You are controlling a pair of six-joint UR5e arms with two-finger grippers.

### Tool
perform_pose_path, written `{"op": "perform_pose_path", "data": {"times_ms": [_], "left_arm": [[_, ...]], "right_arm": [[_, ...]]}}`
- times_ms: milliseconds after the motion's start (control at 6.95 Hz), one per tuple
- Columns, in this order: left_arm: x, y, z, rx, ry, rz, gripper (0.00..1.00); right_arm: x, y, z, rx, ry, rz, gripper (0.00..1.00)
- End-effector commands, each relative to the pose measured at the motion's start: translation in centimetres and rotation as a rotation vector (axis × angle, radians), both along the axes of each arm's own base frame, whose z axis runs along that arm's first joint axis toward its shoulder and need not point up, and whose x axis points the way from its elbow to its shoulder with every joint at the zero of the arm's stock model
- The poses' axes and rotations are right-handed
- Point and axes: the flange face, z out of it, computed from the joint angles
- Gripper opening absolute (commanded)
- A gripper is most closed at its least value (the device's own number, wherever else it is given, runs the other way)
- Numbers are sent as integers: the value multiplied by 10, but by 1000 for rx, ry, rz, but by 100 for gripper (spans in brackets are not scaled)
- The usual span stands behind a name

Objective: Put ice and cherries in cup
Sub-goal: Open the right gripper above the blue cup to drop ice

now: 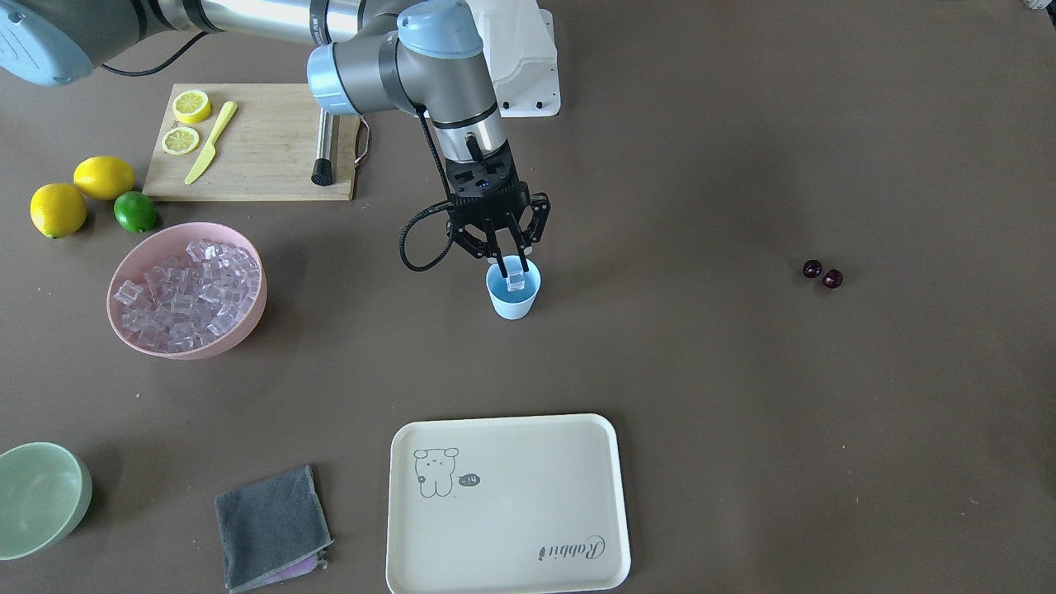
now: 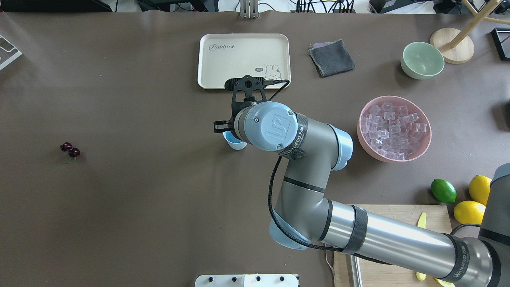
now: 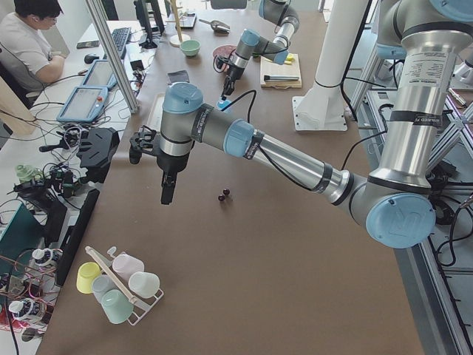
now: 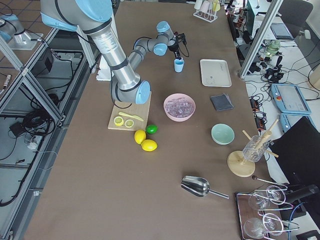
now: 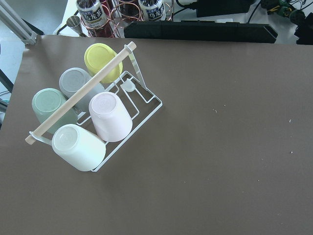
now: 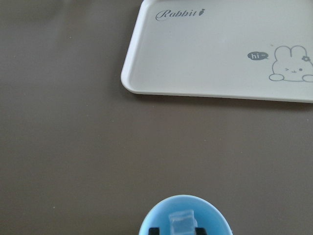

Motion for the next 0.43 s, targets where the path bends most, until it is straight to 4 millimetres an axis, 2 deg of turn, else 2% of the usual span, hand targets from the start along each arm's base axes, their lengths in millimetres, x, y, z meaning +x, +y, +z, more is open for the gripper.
{"op": "perform_pose_path", "data": {"times_ms": [0, 144, 288], "left_arm": [[-2, 0, -2, 3, -2, -2, 98], [-2, 0, 0, 3, -4, 1, 98], [-3, 1, 0, 3, -5, -1, 98]], "right_arm": [[1, 1, -2, 13, -22, -9, 100], [22, 2, -20, 37, -57, -27, 100], [61, -7, -13, 18, -92, -71, 100]]}}
